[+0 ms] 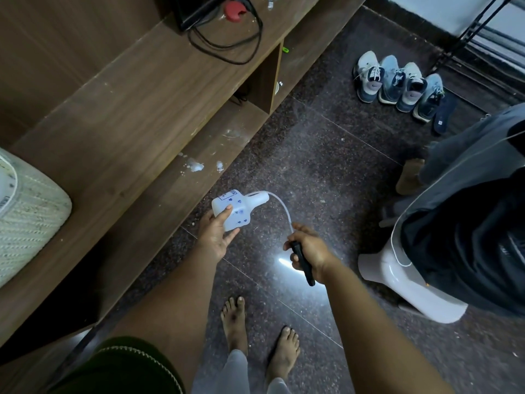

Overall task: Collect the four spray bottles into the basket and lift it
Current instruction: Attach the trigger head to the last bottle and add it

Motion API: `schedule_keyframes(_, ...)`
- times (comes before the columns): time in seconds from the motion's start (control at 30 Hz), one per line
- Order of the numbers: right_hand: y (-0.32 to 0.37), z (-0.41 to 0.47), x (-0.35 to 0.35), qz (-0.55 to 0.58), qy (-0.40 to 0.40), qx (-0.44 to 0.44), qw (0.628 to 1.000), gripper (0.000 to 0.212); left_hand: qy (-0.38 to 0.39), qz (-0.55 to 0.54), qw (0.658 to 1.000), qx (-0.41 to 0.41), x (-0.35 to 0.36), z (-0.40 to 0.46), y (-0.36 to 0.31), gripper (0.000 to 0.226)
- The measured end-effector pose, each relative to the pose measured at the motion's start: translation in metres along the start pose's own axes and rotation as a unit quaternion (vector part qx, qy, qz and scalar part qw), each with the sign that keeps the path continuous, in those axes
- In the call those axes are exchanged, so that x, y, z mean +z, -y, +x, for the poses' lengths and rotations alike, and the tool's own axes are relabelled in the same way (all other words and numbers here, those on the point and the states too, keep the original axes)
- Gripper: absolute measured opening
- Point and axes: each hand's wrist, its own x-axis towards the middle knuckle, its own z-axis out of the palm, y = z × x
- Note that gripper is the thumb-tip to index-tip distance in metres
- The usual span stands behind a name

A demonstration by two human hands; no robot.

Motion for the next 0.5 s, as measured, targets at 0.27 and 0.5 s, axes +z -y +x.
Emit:
schedule_keyframes(0.27, 0.009, 0.01, -0.02, 0.122, -0.041, -0.024, 0.991, 0.039, -0.012, -0.024, 1.0, -0.003, 0.0, 0.007, -0.007, 0.05)
schedule_keyframes(0.5, 0.007, 0.016, -0.017, 0.121, -0.03, -0.017, 0.992, 0.042, 0.0, -0.025, 1.0, -0.007, 0.001, 0.008, -0.01, 0.035)
